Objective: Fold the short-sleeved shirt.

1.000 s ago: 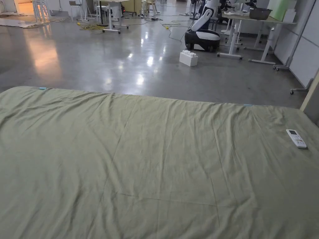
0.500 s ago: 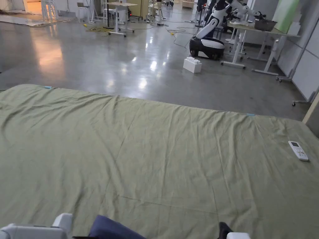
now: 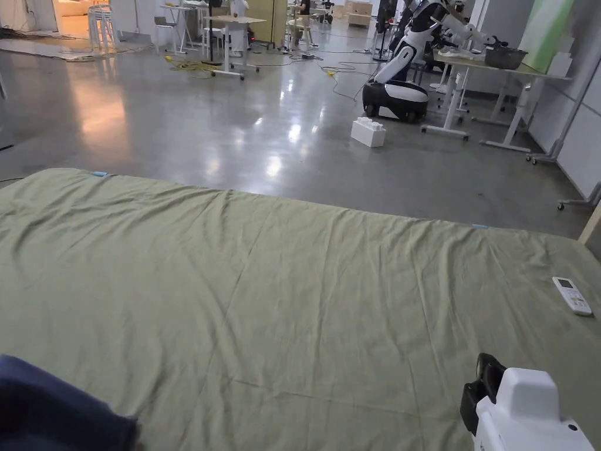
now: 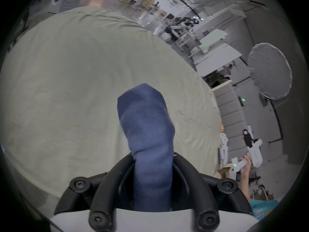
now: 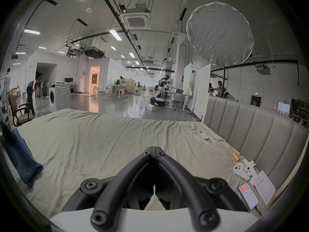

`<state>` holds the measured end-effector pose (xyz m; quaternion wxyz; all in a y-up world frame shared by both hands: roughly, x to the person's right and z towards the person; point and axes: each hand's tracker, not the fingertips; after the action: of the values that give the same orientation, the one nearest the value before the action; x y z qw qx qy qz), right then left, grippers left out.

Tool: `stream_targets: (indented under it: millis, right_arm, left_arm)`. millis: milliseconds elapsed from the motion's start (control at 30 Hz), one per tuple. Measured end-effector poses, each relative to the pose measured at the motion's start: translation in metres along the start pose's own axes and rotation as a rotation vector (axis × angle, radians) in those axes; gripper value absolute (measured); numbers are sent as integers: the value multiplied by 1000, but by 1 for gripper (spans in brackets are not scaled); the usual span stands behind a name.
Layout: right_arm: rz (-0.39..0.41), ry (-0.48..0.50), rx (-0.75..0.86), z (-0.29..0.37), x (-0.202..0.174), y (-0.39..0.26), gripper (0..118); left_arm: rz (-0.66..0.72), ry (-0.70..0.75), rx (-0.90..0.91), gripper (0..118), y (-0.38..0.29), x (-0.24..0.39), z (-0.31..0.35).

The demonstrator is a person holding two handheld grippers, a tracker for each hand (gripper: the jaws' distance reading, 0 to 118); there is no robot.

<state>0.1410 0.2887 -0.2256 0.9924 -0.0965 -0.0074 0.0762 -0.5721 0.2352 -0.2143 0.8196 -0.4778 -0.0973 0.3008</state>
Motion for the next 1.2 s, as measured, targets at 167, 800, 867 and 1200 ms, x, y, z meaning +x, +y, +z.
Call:
stream_targets:
  millis: [167, 800, 867, 1200]
  right_arm:
    - [24, 6, 17, 5, -4, 0, 1]
    - [34, 21, 4, 12, -6, -5, 1]
    - [18, 20, -3, 12, -5, -6, 1]
    - [34, -6, 3, 19, 3, -10, 1]
  left_arm:
    - [65, 194, -44, 22, 2, -6, 14]
    - [-16, 609, -8, 23, -16, 7, 11]
    - [-33, 667, -9, 32, -25, 12, 1]
    - [-113, 931, 120, 69, -20, 11, 0]
